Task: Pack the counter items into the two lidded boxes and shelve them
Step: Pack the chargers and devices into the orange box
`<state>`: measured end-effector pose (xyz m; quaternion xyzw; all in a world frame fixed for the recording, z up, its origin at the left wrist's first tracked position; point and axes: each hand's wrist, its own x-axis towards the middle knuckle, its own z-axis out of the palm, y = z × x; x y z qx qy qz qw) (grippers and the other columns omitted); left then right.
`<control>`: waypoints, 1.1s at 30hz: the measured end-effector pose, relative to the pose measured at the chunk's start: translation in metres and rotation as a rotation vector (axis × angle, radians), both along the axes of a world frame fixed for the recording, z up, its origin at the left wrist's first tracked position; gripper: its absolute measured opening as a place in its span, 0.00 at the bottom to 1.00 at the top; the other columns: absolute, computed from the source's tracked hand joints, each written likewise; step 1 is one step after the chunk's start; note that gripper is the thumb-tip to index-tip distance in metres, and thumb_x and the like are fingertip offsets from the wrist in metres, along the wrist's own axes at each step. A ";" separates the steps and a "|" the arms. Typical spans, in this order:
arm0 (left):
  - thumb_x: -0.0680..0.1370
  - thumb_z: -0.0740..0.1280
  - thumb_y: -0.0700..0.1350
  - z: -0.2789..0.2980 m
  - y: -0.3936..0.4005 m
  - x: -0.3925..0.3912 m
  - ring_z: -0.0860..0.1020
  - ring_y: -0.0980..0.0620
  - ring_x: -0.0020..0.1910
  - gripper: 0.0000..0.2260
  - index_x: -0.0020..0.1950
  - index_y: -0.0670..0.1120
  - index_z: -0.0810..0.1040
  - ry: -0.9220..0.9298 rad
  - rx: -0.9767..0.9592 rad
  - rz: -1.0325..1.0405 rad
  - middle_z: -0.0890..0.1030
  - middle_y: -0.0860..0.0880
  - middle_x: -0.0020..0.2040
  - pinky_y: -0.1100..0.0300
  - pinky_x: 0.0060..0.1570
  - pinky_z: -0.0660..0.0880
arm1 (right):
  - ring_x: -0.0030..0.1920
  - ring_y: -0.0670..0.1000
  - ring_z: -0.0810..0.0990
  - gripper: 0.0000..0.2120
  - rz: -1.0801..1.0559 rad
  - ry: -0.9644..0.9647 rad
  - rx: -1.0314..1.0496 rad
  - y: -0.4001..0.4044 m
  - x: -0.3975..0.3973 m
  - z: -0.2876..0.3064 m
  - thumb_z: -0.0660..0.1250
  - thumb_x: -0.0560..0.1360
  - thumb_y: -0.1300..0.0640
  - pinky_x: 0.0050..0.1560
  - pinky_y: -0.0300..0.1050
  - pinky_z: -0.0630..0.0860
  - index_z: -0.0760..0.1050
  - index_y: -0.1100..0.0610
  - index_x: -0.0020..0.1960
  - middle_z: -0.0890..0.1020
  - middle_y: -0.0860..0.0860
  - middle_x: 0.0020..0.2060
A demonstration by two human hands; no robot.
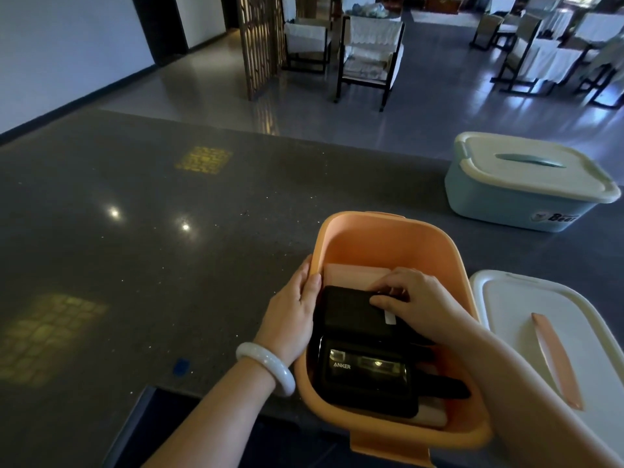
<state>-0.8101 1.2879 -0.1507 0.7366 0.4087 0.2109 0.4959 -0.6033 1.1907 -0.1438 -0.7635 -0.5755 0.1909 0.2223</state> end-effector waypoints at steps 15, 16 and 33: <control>0.83 0.52 0.56 0.025 -0.036 -0.056 0.79 0.53 0.55 0.19 0.73 0.54 0.65 0.532 0.467 0.147 0.78 0.53 0.61 0.58 0.52 0.75 | 0.52 0.42 0.73 0.08 0.159 -0.153 0.112 0.003 -0.025 0.034 0.66 0.77 0.52 0.51 0.34 0.69 0.79 0.48 0.56 0.77 0.42 0.49; 0.83 0.53 0.56 0.026 -0.041 -0.069 0.79 0.53 0.55 0.19 0.73 0.54 0.65 0.576 0.494 0.192 0.78 0.52 0.61 0.59 0.49 0.74 | 0.53 0.42 0.73 0.08 0.222 -0.181 0.164 0.007 -0.035 0.041 0.66 0.77 0.54 0.53 0.34 0.69 0.80 0.48 0.55 0.77 0.42 0.50; 0.77 0.63 0.49 0.059 -0.180 -0.320 0.67 0.41 0.64 0.26 0.74 0.48 0.61 1.352 0.196 0.845 0.66 0.44 0.67 0.46 0.65 0.62 | 0.62 0.54 0.70 0.19 1.351 -0.603 0.186 0.052 -0.388 0.071 0.64 0.76 0.62 0.60 0.48 0.70 0.69 0.54 0.65 0.72 0.52 0.60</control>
